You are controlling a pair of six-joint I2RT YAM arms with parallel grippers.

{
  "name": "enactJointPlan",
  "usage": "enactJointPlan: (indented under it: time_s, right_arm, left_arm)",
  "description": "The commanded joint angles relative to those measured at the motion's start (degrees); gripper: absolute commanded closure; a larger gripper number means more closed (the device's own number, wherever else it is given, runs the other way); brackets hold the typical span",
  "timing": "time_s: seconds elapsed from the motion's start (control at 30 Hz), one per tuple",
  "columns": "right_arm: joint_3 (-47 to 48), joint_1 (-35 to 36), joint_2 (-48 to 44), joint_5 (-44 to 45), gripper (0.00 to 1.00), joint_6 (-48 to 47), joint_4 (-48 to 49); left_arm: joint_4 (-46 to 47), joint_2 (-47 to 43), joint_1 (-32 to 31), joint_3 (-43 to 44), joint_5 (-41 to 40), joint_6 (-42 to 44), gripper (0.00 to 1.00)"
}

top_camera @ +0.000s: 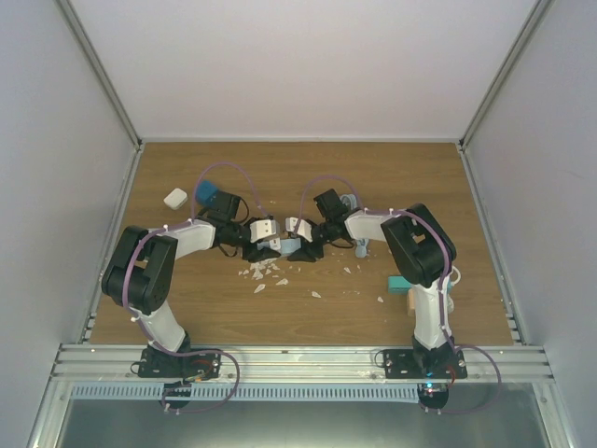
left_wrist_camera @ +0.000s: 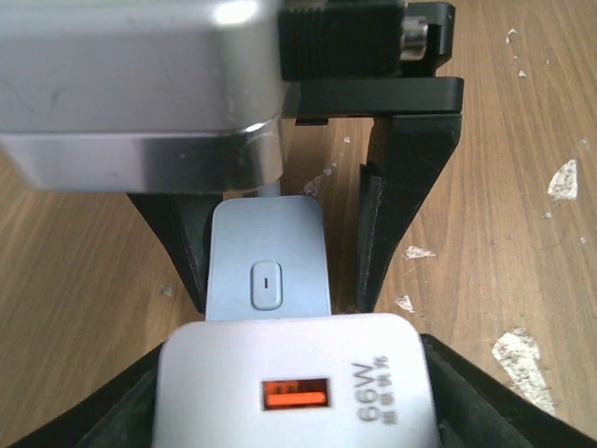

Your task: Pull the plug off the socket

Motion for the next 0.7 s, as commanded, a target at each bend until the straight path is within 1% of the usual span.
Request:
enactJointPlan:
  time_s: [0.0, 0.1, 0.17, 0.23, 0.47, 0.57, 0.67]
  right_arm:
    - [-1.3, 0.7, -0.5, -3.5, 0.38, 1.8, 4.2]
    - [-1.6, 0.7, -0.4, -3.7, 0.4, 1.7, 4.5]
    - [-1.5, 0.8, -0.4, -4.1, 0.43, 1.7, 4.4]
    - [-1.6, 0.7, -0.4, -4.2, 0.49, 1.6, 4.5]
    - [-1.6, 0.7, -0.3, -3.8, 0.7, -0.1, 2.8]
    - [-1.2, 0.8, 0.1, -2.9, 0.79, -0.7, 1.5]
    - [-0.5, 0.7, 0.7, -1.6, 0.87, -1.2, -0.1]
  left_arm:
    - [-0.8, -0.2, 0.0, -0.3, 1.1, 1.1, 0.32]
    - [0.0, -0.3, 0.3, -0.9, 0.8, 1.1, 0.27]
    - [0.5, -0.1, 0.6, -1.2, 0.6, 0.8, 0.27]
    - [1.1, 0.3, 0.6, -1.0, 0.1, 0.1, 0.29]
    - [1.7, 0.7, 0.3, 0.8, -0.6, -3.2, 0.47]
    - [0.3, -0.3, -0.9, 1.8, 0.1, -2.1, 0.54]
    - [-0.3, -1.4, -2.6, 1.9, -0.4, -0.1, 0.58]
